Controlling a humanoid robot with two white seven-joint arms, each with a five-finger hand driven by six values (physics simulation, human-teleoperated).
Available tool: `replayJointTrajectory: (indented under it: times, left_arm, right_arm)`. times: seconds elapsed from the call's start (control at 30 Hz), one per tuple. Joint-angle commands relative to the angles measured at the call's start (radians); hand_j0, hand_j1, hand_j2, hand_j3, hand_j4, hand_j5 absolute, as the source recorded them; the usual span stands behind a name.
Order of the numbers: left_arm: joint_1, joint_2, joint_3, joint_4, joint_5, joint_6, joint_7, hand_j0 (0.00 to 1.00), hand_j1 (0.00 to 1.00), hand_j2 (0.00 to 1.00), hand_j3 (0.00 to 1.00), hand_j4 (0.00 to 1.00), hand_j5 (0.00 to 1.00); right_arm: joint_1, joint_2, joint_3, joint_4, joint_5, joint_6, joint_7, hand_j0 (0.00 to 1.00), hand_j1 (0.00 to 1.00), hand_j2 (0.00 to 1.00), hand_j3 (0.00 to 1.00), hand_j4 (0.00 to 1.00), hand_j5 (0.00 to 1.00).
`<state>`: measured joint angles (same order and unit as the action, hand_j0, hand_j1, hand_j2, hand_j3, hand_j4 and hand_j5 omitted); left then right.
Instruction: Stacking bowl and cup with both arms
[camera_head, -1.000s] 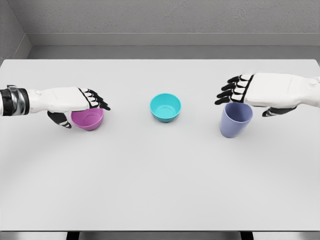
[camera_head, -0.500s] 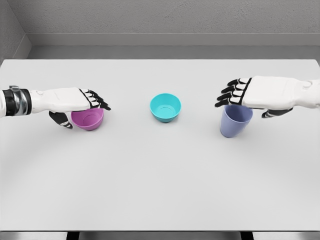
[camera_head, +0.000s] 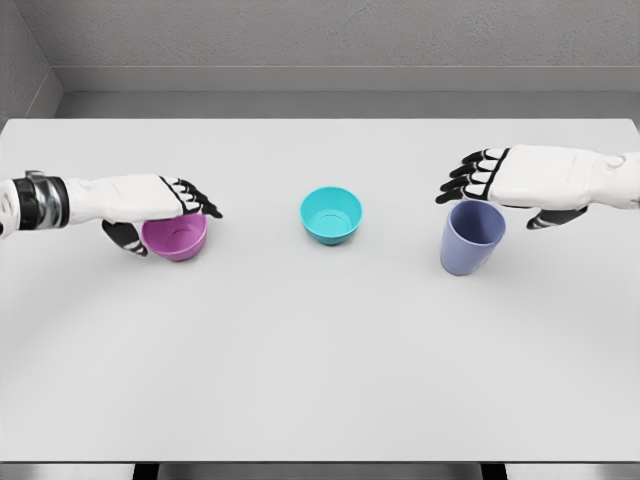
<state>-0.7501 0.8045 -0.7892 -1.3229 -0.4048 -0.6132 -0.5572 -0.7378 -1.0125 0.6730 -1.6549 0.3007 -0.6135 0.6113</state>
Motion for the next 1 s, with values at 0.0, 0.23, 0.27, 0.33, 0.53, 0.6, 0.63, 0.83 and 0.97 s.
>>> replayJointTrajectory:
  times: [0.0, 0.23, 0.27, 0.33, 0.53, 0.6, 0.63, 0.83, 0.97]
  left_arm:
    - [0.000, -0.002, 0.001, 0.005, 0.004, 0.002, 0.000, 1.00, 1.00, 1.00, 1.00, 1.00, 1.00]
    - [0.000, -0.013, 0.001, 0.010, -0.011, 0.002, 0.000, 1.00, 1.00, 1.00, 1.00, 1.00, 1.00]
    - [0.000, -0.015, 0.001, 0.013, -0.011, 0.002, 0.000, 1.00, 1.00, 1.00, 1.00, 1.00, 1.00]
    - [0.000, -0.016, 0.001, 0.013, -0.011, 0.002, 0.000, 1.00, 1.00, 1.00, 1.00, 1.00, 1.00]
    - [0.000, -0.016, -0.005, 0.013, -0.017, 0.002, 0.000, 1.00, 1.00, 1.00, 1.00, 1.00, 1.00]
    - [0.000, -0.016, -0.005, 0.021, -0.015, 0.002, 0.000, 1.00, 1.00, 1.00, 1.00, 1.00, 1.00]
    - [0.000, -0.016, -0.005, 0.021, -0.015, 0.002, 0.000, 1.00, 1.00, 1.00, 1.00, 1.00, 1.00]
    - [0.000, -0.016, -0.013, 0.021, -0.017, 0.002, 0.000, 1.00, 1.00, 1.00, 1.00, 1.00, 1.00]
    - [0.000, -0.016, -0.013, 0.021, -0.017, 0.002, 0.000, 1.00, 1.00, 1.00, 1.00, 1.00, 1.00]
  right_arm:
    - [0.002, 0.005, 0.000, 0.003, -0.005, 0.003, 0.000, 1.00, 1.00, 1.00, 1.00, 1.00, 1.00]
    - [0.008, 0.005, 0.002, 0.001, -0.003, 0.003, 0.000, 1.00, 1.00, 1.00, 1.00, 1.00, 1.00]
    - [0.009, 0.005, 0.004, 0.001, -0.003, 0.003, 0.000, 1.00, 1.00, 1.00, 1.00, 1.00, 1.00]
    - [0.011, 0.005, 0.007, 0.001, -0.003, 0.003, 0.000, 1.00, 1.00, 1.00, 1.00, 1.00, 1.00]
    - [0.011, 0.005, 0.011, 0.001, -0.003, 0.003, 0.000, 1.00, 1.00, 1.00, 1.00, 1.00, 1.00]
    - [0.012, 0.005, 0.011, 0.001, -0.003, 0.003, 0.000, 1.00, 1.00, 1.00, 1.00, 1.00, 1.00]
    - [0.012, 0.009, 0.011, 0.001, -0.003, 0.003, 0.000, 1.00, 1.00, 1.00, 1.00, 1.00, 1.00]
    - [0.014, 0.028, 0.013, 0.003, 0.003, 0.003, 0.000, 1.00, 1.00, 1.00, 1.00, 1.00, 1.00]
    - [0.014, 0.029, 0.022, 0.010, 0.005, 0.003, 0.000, 1.00, 1.00, 1.00, 1.00, 1.00, 1.00]
